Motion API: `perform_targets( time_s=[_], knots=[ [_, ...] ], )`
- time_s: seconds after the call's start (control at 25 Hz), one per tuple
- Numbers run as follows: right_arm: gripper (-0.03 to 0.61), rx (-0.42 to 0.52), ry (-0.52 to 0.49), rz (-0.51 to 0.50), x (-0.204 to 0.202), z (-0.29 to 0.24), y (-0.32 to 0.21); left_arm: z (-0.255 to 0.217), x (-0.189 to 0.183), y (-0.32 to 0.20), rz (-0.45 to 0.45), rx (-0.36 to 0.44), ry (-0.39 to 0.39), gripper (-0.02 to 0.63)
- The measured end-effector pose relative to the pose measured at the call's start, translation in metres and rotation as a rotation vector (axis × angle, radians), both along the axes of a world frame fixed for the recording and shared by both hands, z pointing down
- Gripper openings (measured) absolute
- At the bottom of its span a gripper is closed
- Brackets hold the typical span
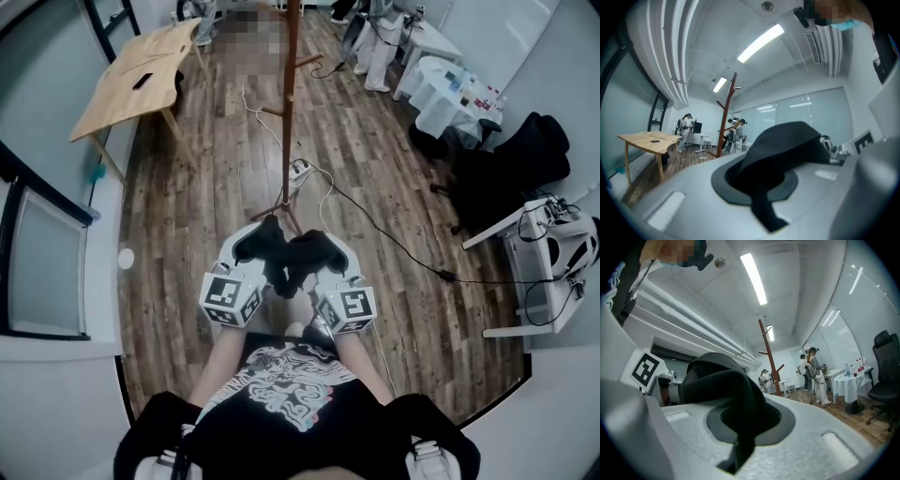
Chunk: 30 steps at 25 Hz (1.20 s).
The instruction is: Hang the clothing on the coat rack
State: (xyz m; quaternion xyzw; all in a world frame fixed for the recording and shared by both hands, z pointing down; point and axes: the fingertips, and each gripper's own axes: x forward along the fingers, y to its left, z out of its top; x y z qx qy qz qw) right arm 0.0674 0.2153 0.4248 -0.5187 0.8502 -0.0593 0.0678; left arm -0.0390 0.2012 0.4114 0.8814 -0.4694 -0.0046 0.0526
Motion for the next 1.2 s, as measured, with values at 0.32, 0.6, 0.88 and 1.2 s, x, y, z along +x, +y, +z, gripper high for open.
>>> perform_targets(
  time_s=[0.32,0.6,0.88,1.2],
  knots=[
    [0.018,0.003,-0.007,0.008,0.022,0.001,-0.006,-0.001,0.016,-0.005,-0.005,0.011,-0.003,0.003],
    [0.018,0.002,0.0,0.011,0.033,0.002,-0.024,0.001,0.026,-0.025,-0.002,0.014,-0.006,0.003],
    [0.018,-0.002,0.035,0.011,0.045,-0.001,-0.05,-0.001,0.035,-0.056,-0.009,0.023,0.0,0.003],
    [0.018,-0.005,0.015,0.05,0.056,-0.004,-0.096,-0.004,0.043,-0.1,0.02,0.067,-0.023,0.003]
  ],
)
